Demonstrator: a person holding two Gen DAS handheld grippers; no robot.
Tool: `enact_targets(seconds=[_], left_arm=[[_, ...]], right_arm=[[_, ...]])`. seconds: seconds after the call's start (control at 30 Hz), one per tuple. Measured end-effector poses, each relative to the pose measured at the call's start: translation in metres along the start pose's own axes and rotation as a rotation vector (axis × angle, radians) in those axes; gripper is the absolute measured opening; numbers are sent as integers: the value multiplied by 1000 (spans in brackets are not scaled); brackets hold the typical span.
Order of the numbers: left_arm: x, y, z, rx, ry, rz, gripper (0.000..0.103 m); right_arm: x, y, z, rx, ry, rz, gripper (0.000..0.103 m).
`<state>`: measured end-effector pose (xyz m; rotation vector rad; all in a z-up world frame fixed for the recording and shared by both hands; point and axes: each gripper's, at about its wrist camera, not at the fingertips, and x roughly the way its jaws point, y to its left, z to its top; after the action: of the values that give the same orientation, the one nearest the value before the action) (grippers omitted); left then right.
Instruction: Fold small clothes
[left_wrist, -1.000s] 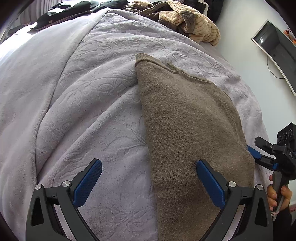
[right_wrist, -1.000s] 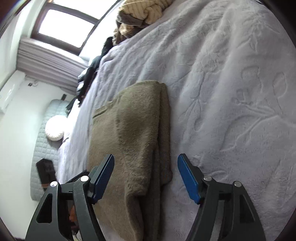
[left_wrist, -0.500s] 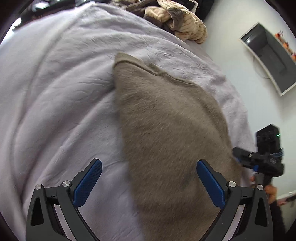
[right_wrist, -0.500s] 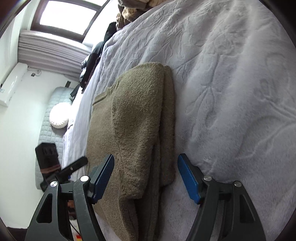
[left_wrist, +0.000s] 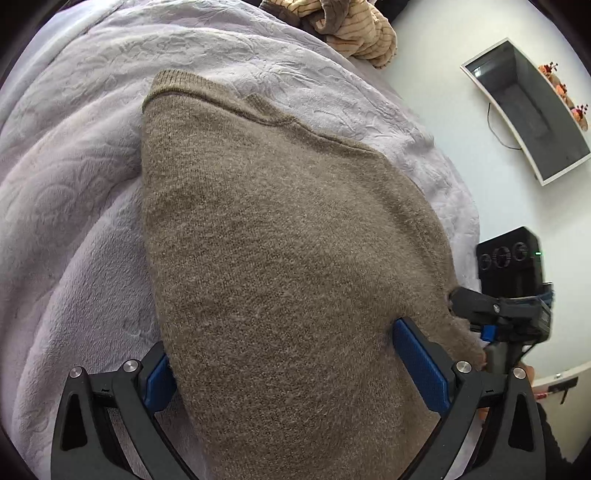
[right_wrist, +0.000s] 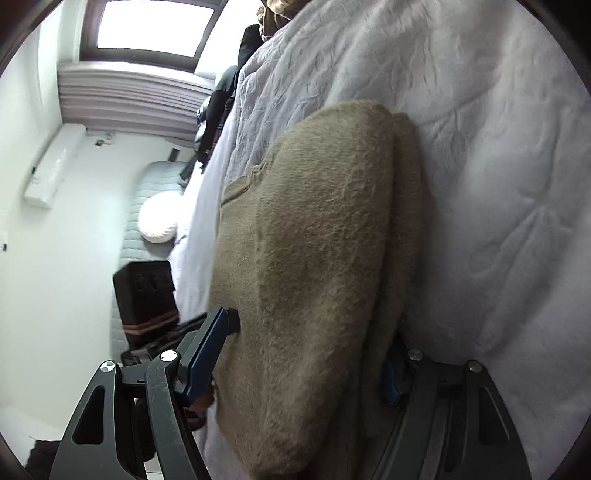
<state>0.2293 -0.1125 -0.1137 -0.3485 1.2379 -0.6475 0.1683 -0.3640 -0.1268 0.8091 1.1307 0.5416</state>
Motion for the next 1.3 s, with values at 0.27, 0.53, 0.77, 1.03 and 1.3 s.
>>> enact_targets(seconds=[0.27, 0.53, 0.77, 1.03, 1.3], left_arm=[[-12, -5, -4, -4, -30, 31, 84], [-73, -15, -15, 12, -95, -38, 54], [-133, -22, -44, 30, -140, -38, 54], [-198, -14, -103, 21, -183, -7, 54], [-226, 14, -162, 9, -150, 32, 54]], right_arm=[[-7, 11, -13, 67, -75, -49, 35], [-18, 48, -36, 125, -107, 68, 34], [-19, 93, -65, 117, -95, 130, 34], [2, 134, -120, 110, -37, 168, 34], [43, 141, -160, 136, 3, 157, 34]])
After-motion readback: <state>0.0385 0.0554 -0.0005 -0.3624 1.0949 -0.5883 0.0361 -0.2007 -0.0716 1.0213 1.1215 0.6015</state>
